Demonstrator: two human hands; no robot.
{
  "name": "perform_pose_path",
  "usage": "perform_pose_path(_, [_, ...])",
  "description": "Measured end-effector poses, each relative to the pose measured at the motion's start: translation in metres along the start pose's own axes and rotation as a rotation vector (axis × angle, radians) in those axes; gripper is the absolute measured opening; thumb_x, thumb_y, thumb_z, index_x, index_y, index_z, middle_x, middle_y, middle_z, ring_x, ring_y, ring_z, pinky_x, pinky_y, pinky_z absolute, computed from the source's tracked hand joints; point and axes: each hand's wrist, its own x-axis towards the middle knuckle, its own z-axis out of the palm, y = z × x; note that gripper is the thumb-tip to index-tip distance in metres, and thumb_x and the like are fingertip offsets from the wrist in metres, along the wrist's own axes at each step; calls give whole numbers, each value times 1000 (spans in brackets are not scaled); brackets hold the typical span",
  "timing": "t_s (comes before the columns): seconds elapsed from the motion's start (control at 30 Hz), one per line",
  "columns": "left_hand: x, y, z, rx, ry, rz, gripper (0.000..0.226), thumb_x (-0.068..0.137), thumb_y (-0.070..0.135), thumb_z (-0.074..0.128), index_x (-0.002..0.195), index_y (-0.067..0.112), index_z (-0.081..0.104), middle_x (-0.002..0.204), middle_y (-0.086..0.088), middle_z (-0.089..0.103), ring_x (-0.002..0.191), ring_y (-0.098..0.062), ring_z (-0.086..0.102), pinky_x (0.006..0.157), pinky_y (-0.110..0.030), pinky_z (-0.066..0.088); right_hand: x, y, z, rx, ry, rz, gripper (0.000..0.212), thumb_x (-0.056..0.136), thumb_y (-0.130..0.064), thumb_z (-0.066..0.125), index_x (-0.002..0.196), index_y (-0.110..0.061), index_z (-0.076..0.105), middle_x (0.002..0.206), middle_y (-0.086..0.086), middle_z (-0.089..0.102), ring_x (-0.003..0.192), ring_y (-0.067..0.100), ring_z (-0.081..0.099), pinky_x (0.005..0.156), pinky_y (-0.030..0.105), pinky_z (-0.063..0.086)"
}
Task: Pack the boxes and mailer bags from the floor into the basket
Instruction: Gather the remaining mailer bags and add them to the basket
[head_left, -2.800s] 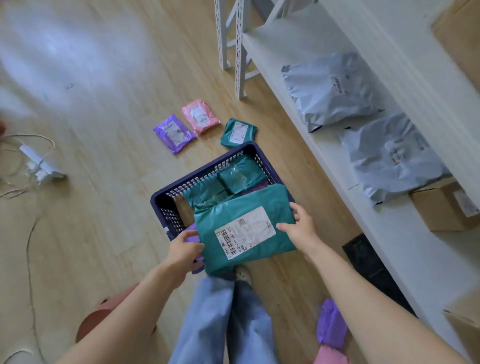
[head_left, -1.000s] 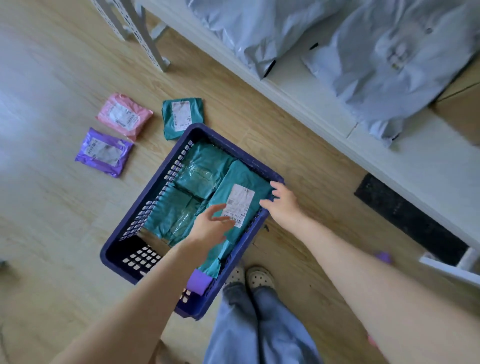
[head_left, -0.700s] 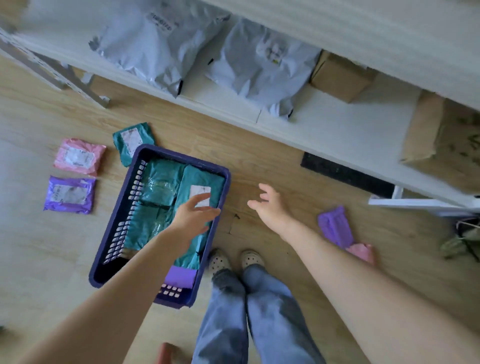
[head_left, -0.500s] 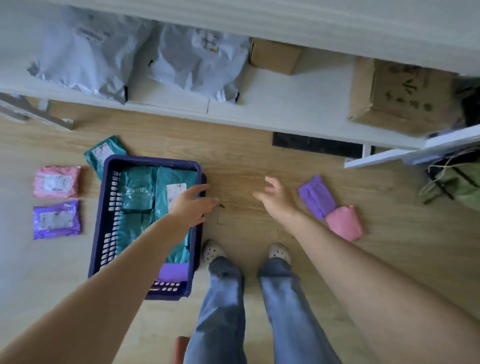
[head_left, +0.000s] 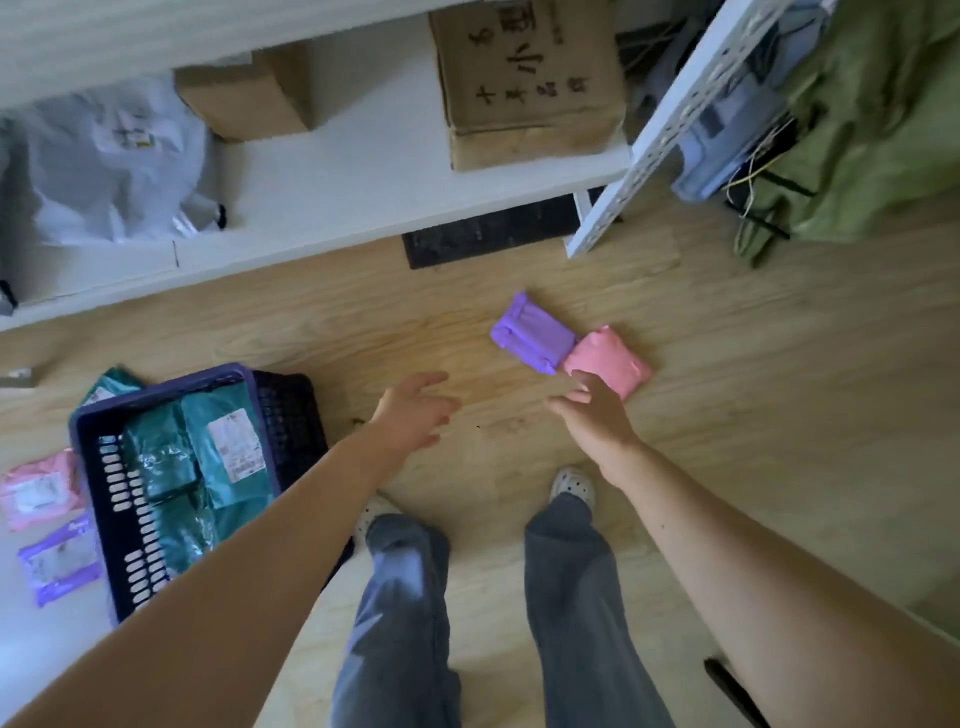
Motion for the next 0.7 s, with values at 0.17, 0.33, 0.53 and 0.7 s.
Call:
perform_pose_path(0.17, [13,17,98,99,-25,1,40,86,12,64,124,21,57,103,-5,61,94,-18,57,84,-32,47,24,47,-69,118,28,79,60,84,-17,67,139,-14,43,133,10,55,117,22,55,96,30,43])
perform_pose_path(0.33, [48,28,171,179,-67,-18,43,85,8,64,126,17,55,96,-7,60,83,-17,55,70,-26,44,64,86,-114,155,31,100,58,85,-15,65,139,-14,42,132,10,56,117,23,56,96,33,46])
perform_pose_path(0.53, [115,33,227,271,-107,-35,43,86,-1,60,125,13,53,79,-5,57,64,-11,51,50,-15,45,125,127,-134,221,50,121,58,88,-17,64,140,-18,39,137,8,49,122,22,51,102,37,44])
perform_pose_path(0.7, [187,24,268,343,-148,-69,44,84,-1,60,124,18,52,99,-9,59,73,-14,54,65,-27,44,173,169,-131,281,93,210,65,87,-19,65,144,-19,34,139,6,47,119,18,51,92,26,43])
